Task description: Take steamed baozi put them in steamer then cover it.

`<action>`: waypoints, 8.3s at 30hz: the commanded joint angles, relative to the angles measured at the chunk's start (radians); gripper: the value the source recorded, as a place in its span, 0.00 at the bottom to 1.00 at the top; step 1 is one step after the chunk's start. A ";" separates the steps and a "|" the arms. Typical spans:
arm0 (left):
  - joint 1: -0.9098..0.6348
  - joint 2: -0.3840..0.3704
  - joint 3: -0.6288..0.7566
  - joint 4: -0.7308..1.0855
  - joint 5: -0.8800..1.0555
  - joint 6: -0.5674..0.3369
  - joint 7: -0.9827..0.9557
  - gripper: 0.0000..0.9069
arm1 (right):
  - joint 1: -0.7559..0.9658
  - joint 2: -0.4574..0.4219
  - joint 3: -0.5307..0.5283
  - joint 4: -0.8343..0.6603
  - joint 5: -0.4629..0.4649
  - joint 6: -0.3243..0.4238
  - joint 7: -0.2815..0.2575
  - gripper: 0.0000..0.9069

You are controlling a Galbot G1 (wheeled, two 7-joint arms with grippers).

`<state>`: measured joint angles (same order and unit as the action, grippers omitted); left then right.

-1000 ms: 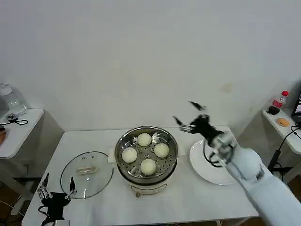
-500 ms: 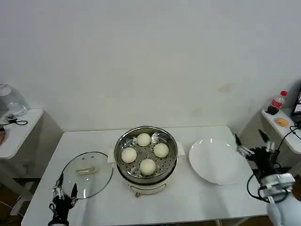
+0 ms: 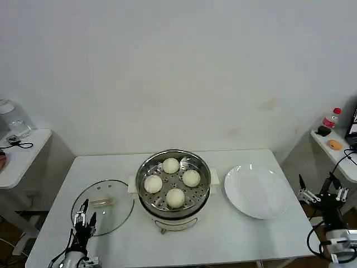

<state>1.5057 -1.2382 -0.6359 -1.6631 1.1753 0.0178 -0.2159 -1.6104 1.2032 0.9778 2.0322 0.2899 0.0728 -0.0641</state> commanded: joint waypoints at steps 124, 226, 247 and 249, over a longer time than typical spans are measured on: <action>-0.458 -0.238 0.544 -0.260 0.308 0.374 0.492 0.00 | -0.075 0.205 -0.199 -0.005 -0.285 0.062 -0.062 1.00; 0.364 -0.163 0.049 -0.639 -1.365 -0.112 -0.116 1.00 | -0.090 0.118 -0.310 -0.036 -0.220 0.062 -0.075 1.00; 0.440 -0.179 0.054 -0.486 -1.304 -0.140 -0.056 1.00 | -0.176 0.059 -0.374 0.079 -0.107 -0.074 -0.093 1.00; 0.442 -0.180 0.059 -0.487 -1.293 -0.139 -0.053 1.00 | -0.179 0.060 -0.374 0.078 -0.109 -0.070 -0.095 1.00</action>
<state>1.9077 -1.4130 -0.5595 -2.1795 -0.0286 -0.0969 -0.2649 -1.7695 1.2743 0.6226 2.0837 0.1550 0.0329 -0.1488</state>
